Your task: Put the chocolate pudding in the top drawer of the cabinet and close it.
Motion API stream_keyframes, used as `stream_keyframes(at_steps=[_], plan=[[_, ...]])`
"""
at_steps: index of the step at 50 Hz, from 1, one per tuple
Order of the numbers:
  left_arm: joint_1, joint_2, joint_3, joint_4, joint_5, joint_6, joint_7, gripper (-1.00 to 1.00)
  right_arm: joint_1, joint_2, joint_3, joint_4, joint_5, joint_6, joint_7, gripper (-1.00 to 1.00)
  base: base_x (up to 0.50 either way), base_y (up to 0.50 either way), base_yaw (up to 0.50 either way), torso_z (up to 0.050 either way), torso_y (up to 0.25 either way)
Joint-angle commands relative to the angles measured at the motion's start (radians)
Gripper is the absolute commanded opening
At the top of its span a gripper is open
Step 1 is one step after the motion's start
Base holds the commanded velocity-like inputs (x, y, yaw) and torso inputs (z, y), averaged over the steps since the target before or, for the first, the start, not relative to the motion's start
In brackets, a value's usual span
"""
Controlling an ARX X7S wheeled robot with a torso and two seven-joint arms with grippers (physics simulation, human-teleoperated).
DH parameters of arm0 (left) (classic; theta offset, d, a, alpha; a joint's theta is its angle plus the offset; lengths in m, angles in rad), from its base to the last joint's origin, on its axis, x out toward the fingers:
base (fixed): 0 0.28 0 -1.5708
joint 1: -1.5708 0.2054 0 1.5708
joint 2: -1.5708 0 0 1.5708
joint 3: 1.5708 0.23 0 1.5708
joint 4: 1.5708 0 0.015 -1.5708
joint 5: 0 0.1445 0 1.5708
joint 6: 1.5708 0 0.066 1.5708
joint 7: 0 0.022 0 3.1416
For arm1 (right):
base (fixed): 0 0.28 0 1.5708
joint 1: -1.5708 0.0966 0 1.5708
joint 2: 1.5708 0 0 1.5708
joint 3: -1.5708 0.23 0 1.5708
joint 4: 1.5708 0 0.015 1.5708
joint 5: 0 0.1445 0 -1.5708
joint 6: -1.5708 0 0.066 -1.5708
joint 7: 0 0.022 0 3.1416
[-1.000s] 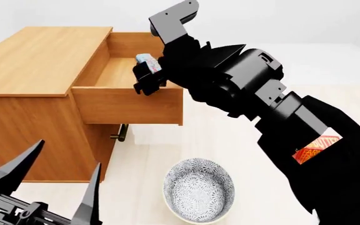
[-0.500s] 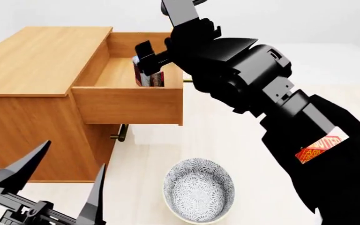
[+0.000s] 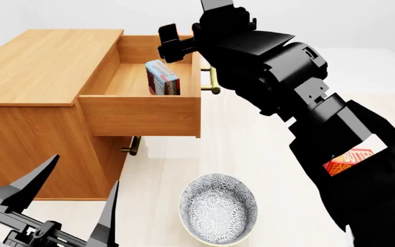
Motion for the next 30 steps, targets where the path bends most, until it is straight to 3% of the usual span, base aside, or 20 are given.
stream_keyframes(at_steps=[1, 30], plan=[[0.002, 0.001, -0.002, 0.004, 0.002, -0.008, 0.001, 1.00, 0.008, 0.001, 0.047, 0.026, 0.013, -0.052, 0.035, 1.00, 0.00, 0.00, 0.00, 0.000, 0.000], [0.004, 0.007, -0.010, 0.015, 0.003, -0.030, 0.005, 1.00, 0.030, -0.001, 0.132, 0.123, 0.047, -0.128, 0.120, 1.00, 0.00, 0.00, 0.00, 0.000, 0.000]])
